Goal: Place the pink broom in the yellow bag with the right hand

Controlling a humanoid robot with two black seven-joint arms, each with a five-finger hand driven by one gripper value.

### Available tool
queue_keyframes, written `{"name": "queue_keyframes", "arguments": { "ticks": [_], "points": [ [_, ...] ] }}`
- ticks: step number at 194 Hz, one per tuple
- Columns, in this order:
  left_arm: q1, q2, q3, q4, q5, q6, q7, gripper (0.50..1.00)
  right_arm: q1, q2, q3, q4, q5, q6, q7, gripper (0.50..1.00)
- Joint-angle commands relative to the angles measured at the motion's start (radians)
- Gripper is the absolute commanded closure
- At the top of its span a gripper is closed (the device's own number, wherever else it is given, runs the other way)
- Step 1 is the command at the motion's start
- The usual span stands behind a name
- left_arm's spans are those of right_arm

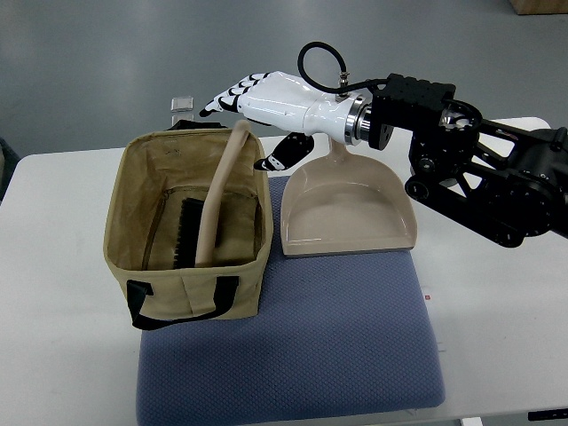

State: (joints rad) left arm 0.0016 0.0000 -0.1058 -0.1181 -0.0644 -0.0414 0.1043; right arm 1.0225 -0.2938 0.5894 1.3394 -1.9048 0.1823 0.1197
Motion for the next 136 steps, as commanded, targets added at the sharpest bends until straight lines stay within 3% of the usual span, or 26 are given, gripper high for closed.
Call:
{"name": "queue_keyframes", "arguments": {
  "ticks": [1,37,58,92,136],
  "points": [
    [0.0,0.0,0.0,0.0,0.0,0.0,0.0,0.5,-0.007,-0.001,0.013,0.0,0.003,-0.004,-0.002,0.611],
    [0.0,0.0,0.0,0.0,0.0,0.0,0.0,0.5,-0.062,-0.016,0.084,-0.014,0.015,-0.113,-0.014,0.611],
    [0.0,0.0,0.0,0.0,0.0,0.0,0.0,0.5,-0.147,-0.021,0.173,-0.012,0.082,-0.132,-0.046,0.611],
    [0.0,0.0,0.0,0.0,0.0,0.0,0.0,0.5,-0.343,-0.011,0.36,-0.009,0.302,-0.207,-0.101,0.611],
    [0.0,0.0,0.0,0.0,0.0,0.0,0.0,0.5,-0.501,-0.004,0.49,-0.011,0.645,-0.339,-0.109,0.611]
  ]
}}
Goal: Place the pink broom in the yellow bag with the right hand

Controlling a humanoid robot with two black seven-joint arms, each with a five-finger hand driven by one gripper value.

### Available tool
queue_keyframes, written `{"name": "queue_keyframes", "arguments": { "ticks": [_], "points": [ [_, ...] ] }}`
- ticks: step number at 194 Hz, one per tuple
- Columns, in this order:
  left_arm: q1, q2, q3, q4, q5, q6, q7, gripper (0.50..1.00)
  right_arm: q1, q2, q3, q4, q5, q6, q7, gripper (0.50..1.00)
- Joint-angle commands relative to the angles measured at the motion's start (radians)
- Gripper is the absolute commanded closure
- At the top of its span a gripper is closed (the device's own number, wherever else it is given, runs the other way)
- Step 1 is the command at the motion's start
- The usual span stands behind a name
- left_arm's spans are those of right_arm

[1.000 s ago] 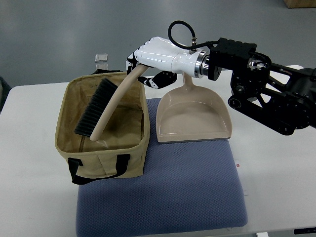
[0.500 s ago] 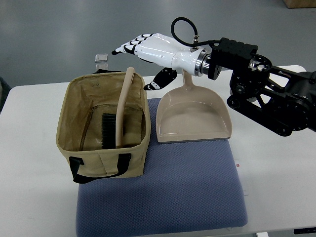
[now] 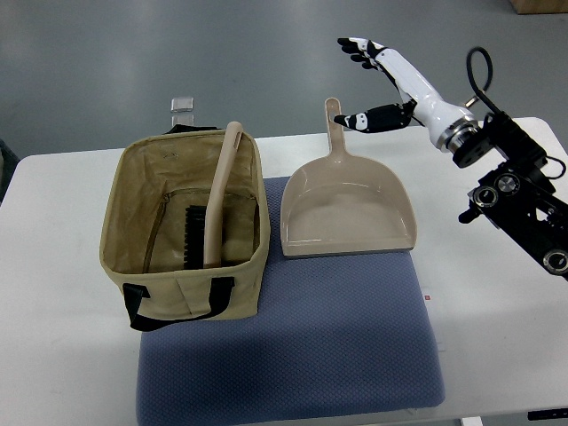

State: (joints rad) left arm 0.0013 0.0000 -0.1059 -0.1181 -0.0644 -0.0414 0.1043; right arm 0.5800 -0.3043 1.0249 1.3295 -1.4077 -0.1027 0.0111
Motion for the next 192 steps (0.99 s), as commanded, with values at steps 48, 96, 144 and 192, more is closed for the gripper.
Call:
{"name": "queue_keyframes", "arguments": {
  "ticks": [48,96,144,192],
  "points": [
    [0.0,0.0,0.0,0.0,0.0,0.0,0.0,0.5,-0.195,0.114,0.182,-0.001,0.377,-0.143,0.0,0.609],
    [0.0,0.0,0.0,0.0,0.0,0.0,0.0,0.5,-0.285,0.225,0.293,-0.001,0.38,-0.146,0.0,0.585],
    [0.0,0.0,0.0,0.0,0.0,0.0,0.0,0.5,-0.301,0.241,0.31,-0.004,0.38,-0.146,0.003,0.576],
    [0.0,0.0,0.0,0.0,0.0,0.0,0.0,0.5,-0.31,0.251,0.307,-0.021,0.38,-0.149,0.01,0.574]
  ]
}}
